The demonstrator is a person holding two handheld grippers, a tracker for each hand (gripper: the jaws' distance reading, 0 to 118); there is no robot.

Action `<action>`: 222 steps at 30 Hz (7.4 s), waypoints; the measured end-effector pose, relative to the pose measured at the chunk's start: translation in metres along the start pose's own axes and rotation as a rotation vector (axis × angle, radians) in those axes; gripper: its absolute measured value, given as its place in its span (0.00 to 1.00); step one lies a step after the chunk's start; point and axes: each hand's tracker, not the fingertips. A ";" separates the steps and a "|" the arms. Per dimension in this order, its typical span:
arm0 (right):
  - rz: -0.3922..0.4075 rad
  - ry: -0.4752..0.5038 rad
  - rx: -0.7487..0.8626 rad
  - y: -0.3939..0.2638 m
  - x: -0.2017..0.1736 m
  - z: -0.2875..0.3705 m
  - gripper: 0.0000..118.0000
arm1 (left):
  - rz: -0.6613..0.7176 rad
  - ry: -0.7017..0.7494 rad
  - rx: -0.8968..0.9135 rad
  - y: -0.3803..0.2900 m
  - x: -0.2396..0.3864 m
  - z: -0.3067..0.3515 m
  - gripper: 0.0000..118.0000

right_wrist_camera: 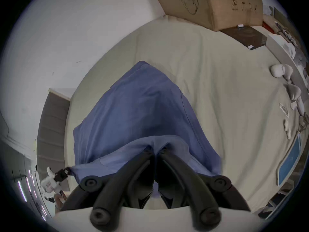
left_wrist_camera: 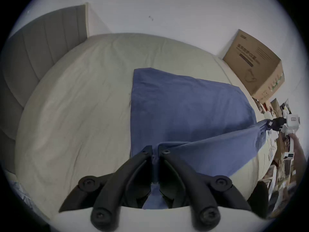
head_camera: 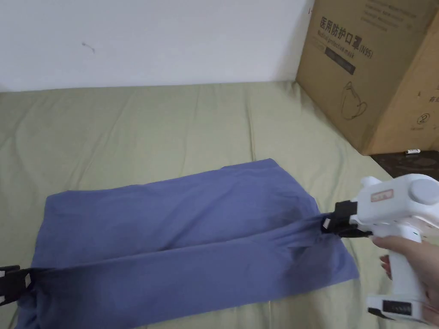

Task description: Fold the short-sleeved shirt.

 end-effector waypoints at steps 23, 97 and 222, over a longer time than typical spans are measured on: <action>0.295 0.021 0.307 -0.132 -0.057 0.088 0.00 | 0.080 0.020 0.134 -0.095 0.005 0.100 0.00; 0.394 -0.182 0.131 -0.144 -0.017 0.102 0.81 | 0.023 -0.043 0.050 -0.092 0.014 0.121 0.69; 0.386 -0.047 0.211 -0.158 -0.103 0.089 0.00 | 0.652 -0.709 -0.138 -0.122 -0.136 0.014 1.00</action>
